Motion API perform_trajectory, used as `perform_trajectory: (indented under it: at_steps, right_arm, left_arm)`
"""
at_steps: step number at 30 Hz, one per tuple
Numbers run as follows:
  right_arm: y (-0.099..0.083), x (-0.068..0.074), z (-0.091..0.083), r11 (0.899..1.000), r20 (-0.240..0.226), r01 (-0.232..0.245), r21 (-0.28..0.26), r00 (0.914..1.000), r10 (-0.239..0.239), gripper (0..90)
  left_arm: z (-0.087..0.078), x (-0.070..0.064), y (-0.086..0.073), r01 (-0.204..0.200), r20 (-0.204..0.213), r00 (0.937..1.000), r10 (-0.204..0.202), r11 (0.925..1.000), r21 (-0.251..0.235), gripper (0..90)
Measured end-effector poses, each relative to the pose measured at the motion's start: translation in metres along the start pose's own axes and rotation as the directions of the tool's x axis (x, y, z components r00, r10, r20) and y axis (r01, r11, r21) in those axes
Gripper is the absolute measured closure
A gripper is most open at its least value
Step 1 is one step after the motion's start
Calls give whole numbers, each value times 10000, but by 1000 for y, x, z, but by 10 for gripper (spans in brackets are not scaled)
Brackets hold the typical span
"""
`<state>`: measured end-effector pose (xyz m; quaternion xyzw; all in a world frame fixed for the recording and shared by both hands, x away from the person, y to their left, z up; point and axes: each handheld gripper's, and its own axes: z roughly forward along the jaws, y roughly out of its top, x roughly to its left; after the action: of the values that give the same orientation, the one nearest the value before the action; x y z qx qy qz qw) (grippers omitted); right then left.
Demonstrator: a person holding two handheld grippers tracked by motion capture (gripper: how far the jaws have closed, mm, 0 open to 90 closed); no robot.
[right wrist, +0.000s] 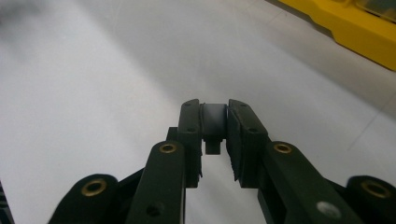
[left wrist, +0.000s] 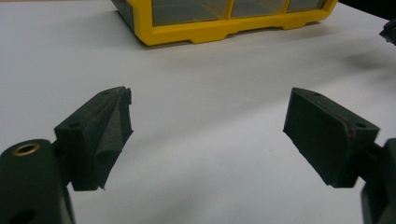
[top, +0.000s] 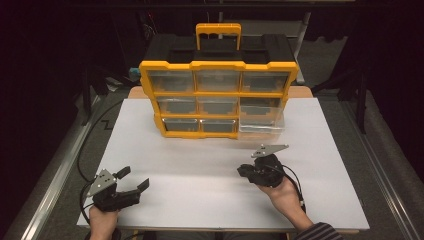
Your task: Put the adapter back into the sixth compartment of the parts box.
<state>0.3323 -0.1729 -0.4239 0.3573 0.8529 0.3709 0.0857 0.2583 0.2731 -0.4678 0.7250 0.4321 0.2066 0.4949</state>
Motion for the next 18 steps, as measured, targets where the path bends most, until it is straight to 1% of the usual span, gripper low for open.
perform_trajectory:
  at_steps: [5, 9, 15, 18]
  right_arm:
    - [-11, -5, -10, 9993, 216, 30, -360, 9998, -22, 767]
    - [-17, -9, -18, 9981, 319, -95, -612, 9994, 115, 768]
    - [-23, -13, -31, 9946, 295, -297, -990, 9990, 328, 768]
    - [-25, -16, -39, 9913, 256, -501, -1219, 9982, 536, 767]
  left_arm:
    - [0, 0, 0, -16, -12, 10000, 16, 10000, 19, 162]
    - [0, 0, 0, -22, -12, 10000, 22, 10000, 40, 162]
    - [1, 0, 0, -12, -15, 10000, 12, 10000, 41, 162]
    - [1, 0, 0, -9, -11, 10000, 9, 10000, 49, 162]
